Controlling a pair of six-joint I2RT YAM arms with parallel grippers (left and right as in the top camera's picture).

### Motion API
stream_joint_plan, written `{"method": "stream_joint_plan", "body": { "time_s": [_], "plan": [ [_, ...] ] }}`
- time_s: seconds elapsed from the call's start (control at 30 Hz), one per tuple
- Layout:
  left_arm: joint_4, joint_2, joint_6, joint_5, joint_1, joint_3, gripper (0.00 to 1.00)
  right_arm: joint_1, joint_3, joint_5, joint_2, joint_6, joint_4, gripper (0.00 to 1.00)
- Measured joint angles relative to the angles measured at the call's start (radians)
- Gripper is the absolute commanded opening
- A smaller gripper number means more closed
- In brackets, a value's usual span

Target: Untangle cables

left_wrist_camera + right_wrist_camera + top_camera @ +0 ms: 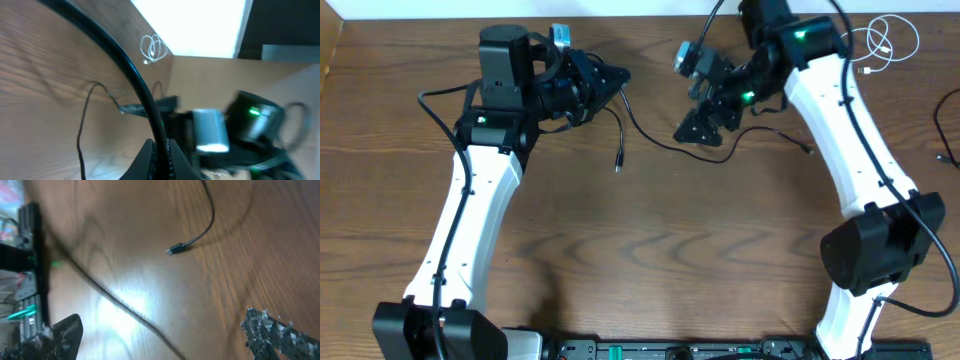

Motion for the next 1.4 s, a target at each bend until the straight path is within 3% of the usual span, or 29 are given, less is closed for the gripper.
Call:
{"method": "stream_joint_plan", "body": {
  "time_s": [0.2,0.33,0.37,0.43,0.47,0.5,0.67,0.9,1.07,1.13,1.23,1.4],
  "plan": [
    [0.043,0.000,-0.083,0.031,0.019,0.000,0.07,0.024,-0.147,-0.005,0.003,0.080,0.289,0.99],
    [0.047,0.000,-0.113,0.039,0.039,0.000,0.07,0.072,-0.229,-0.024,0.003,0.118,0.398,0.79],
    [0.048,0.000,-0.116,0.042,0.042,0.000,0.07,0.083,-0.235,-0.026,0.003,0.127,0.407,0.71],
    [0.047,0.000,-0.119,0.043,0.046,0.000,0.08,0.099,-0.238,-0.031,0.003,0.138,0.424,0.45],
    [0.047,0.000,-0.120,0.045,0.047,0.000,0.07,0.108,-0.238,-0.033,0.003,0.150,0.444,0.28],
    [0.048,0.000,-0.120,0.045,0.048,0.000,0.08,0.113,-0.238,-0.036,0.003,0.166,0.461,0.01],
    [0.047,0.000,-0.111,0.038,0.050,0.000,0.08,0.114,-0.238,-0.043,0.003,0.351,0.545,0.01],
    [-0.048,0.000,0.050,-0.065,0.050,0.000,0.08,0.095,-0.238,-0.026,-0.021,0.541,0.537,0.04],
    [-0.057,0.000,0.066,-0.093,0.051,0.000,0.07,0.089,-0.238,-0.015,-0.128,0.517,0.473,0.61],
    [-0.056,0.000,0.045,-0.094,0.051,0.000,0.07,0.089,-0.235,-0.025,-0.169,0.468,0.424,0.73],
    [-0.054,0.000,-0.007,-0.091,0.051,0.000,0.08,0.088,-0.230,-0.068,-0.197,0.352,0.328,0.79],
    [-0.054,0.000,-0.115,-0.072,0.051,0.000,0.08,0.092,-0.230,-0.137,-0.168,0.175,0.241,0.78]
  ]
}}
